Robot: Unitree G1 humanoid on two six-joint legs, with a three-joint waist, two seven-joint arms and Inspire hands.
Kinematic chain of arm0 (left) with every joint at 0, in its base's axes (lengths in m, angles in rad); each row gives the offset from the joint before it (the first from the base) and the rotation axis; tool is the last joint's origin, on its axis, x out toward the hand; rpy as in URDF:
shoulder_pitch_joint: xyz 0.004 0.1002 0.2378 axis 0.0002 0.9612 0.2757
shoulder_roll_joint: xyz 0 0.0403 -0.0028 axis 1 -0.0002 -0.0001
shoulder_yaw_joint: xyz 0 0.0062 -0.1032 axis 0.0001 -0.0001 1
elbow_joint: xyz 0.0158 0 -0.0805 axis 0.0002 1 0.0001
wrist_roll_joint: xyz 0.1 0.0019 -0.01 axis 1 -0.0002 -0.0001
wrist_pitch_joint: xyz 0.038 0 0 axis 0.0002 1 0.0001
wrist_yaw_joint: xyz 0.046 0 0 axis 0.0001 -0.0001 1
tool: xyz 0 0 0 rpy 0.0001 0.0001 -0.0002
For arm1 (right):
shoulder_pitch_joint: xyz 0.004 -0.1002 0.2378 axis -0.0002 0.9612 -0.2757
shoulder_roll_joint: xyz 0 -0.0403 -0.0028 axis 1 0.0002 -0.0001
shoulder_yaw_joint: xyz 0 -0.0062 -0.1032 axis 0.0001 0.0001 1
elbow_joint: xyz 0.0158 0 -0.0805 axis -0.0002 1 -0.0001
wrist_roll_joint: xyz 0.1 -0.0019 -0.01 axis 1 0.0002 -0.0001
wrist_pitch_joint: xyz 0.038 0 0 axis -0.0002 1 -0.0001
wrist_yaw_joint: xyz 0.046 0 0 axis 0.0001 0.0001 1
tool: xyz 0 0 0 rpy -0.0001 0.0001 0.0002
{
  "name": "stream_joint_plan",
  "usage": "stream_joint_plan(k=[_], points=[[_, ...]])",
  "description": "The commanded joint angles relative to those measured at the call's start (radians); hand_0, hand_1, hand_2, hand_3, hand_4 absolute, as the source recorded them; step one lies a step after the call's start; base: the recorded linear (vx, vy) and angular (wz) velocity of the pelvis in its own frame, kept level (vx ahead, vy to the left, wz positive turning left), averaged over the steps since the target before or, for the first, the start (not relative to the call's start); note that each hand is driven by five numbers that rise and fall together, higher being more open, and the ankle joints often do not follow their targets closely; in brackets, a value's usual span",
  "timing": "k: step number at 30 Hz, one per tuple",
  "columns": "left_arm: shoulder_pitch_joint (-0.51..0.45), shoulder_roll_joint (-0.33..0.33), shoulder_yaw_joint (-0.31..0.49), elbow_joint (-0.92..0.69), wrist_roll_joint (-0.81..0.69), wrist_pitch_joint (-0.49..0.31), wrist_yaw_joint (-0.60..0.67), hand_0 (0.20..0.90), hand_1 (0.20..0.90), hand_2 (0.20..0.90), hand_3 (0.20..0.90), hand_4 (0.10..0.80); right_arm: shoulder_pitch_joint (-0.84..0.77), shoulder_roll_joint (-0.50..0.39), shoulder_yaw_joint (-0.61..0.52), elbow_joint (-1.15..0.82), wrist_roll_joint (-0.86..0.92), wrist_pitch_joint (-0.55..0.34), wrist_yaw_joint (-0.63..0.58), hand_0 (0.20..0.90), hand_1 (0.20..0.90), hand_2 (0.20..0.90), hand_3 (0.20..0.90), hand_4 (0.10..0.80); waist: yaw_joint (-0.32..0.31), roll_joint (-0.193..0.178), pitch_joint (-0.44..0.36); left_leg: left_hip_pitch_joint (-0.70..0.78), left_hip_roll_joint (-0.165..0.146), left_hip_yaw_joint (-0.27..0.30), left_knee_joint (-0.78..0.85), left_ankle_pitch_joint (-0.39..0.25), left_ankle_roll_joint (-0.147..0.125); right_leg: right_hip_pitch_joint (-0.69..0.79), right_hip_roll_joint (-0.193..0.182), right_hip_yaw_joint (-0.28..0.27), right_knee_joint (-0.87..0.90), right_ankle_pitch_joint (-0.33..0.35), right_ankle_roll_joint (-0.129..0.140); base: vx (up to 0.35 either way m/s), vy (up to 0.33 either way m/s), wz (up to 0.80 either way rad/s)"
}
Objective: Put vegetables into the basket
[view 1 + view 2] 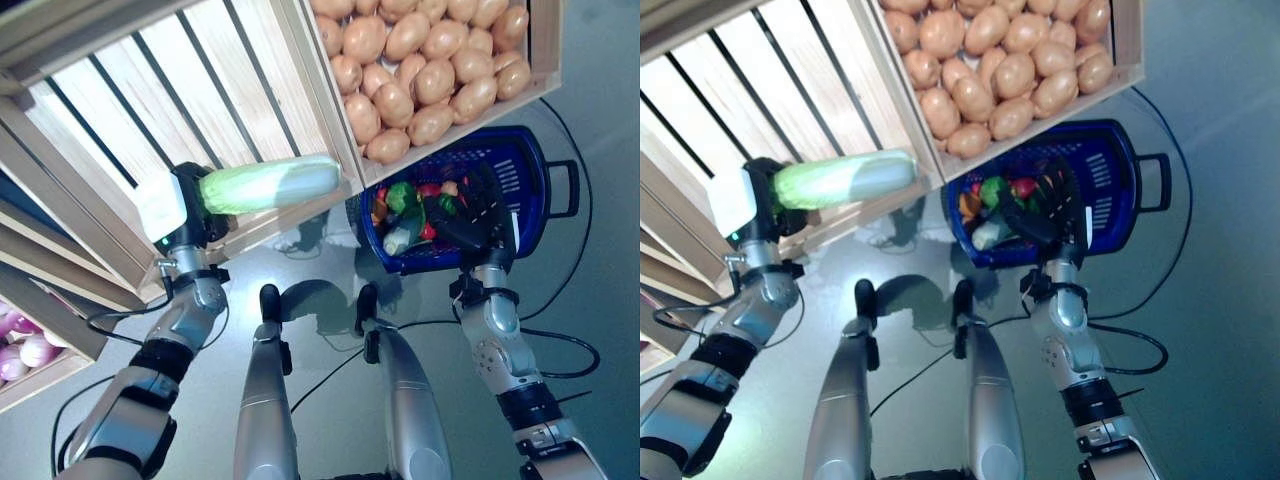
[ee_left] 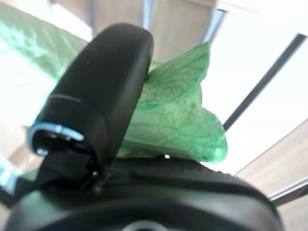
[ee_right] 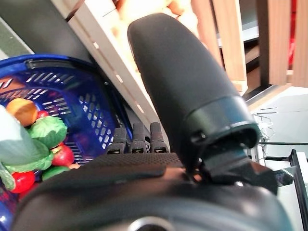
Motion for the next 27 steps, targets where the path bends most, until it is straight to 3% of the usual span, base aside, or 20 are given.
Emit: stream_joint_plan(k=[1, 3, 12, 18, 24, 27], points=[[-0.057, -0.002, 0.088, -0.145, -0.029, -0.126, 0.007, 0.3, 0.3, 0.3, 0.3, 0.4, 0.0, -0.036, -0.088, -0.154, -0.058, -0.077, 0.036, 0.9, 0.9, 0.9, 0.9, 0.8, 0.015, 0.04, 0.001, 0.056, -0.007, 0.002, -0.057, 0.022, -0.018, 0.126, 0.012, -0.026, -0.098, 0.043, 0.027, -0.001, -0.002, -0.04], [-0.017, -0.029, 0.101, -0.199, -0.151, -0.148, -0.082, 0.3, 0.3, 0.3, 0.3, 0.4, 0.02, -0.029, -0.091, -0.154, -0.05, -0.065, 0.044, 0.9, 0.9, 0.9, 0.9, 0.8, 0.023, 0.039, 0.001, 0.113, -0.005, 0.007, -0.086, 0.024, -0.02, 0.194, 0.016, -0.041, -0.14, 0.041, 0.024, 0.0, 0.0, 0.0], [0.071, -0.085, 0.112, -0.305, -0.301, -0.133, -0.279, 0.3, 0.3, 0.3, 0.3, 0.4, 0.06, -0.019, -0.086, -0.134, -0.042, -0.08, 0.093, 0.9, 0.9, 0.9, 0.9, 0.8, 0.046, 0.022, -0.014, 0.27, -0.005, 0.009, -0.189, 0.051, -0.019, 0.382, 0.033, -0.092, -0.275, 0.065, 0.013, 0.0, -0.02, 0.04], [0.158, -0.122, 0.094, -0.36, -0.387, -0.091, -0.427, 0.3, 0.3, 0.3, 0.3, 0.4, 0.114, -0.041, -0.078, -0.159, -0.017, -0.11, 0.228, 0.9, 0.9, 0.9, 0.9, 0.8, 0.06, 0.037, -0.087, 0.38, -0.006, 0.001, -0.281, 0.065, -0.017, 0.514, 0.028, -0.116, -0.37, 0.078, 0.019, 0.046, 0.003, -0.01], [0.245, -0.129, 0.077, -0.357, -0.423, -0.066, -0.546, 0.3, 0.3, 0.3, 0.3, 0.4, 0.161, -0.092, -0.05, -0.232, 0.168, 0.041, 0.542, 0.9, 0.9, 0.9, 0.9, 0.8, 0.067, 0.06, -0.175, 0.49, -0.003, 0.004, -0.383, 0.09, -0.022, 0.639, 0.014, -0.138, -0.482, 0.115, 0.033, 0.094, 0.024, 0.07], [0.264, -0.135, 0.057, -0.345, -0.434, -0.053, -0.58, 0.3, 0.3, 0.3, 0.3, 0.4, 0.17, -0.108, -0.021, -0.278, 0.216, 0.123, 0.634, 0.9, 0.9, 0.9, 0.9, 0.8, 0.069, 0.066, -0.21, 0.523, -0.004, 0.005, -0.411, 0.096, -0.024, 0.671, 0.014, -0.145, -0.504, 0.122, 0.036, 0.053, 0.018, 0.03]])
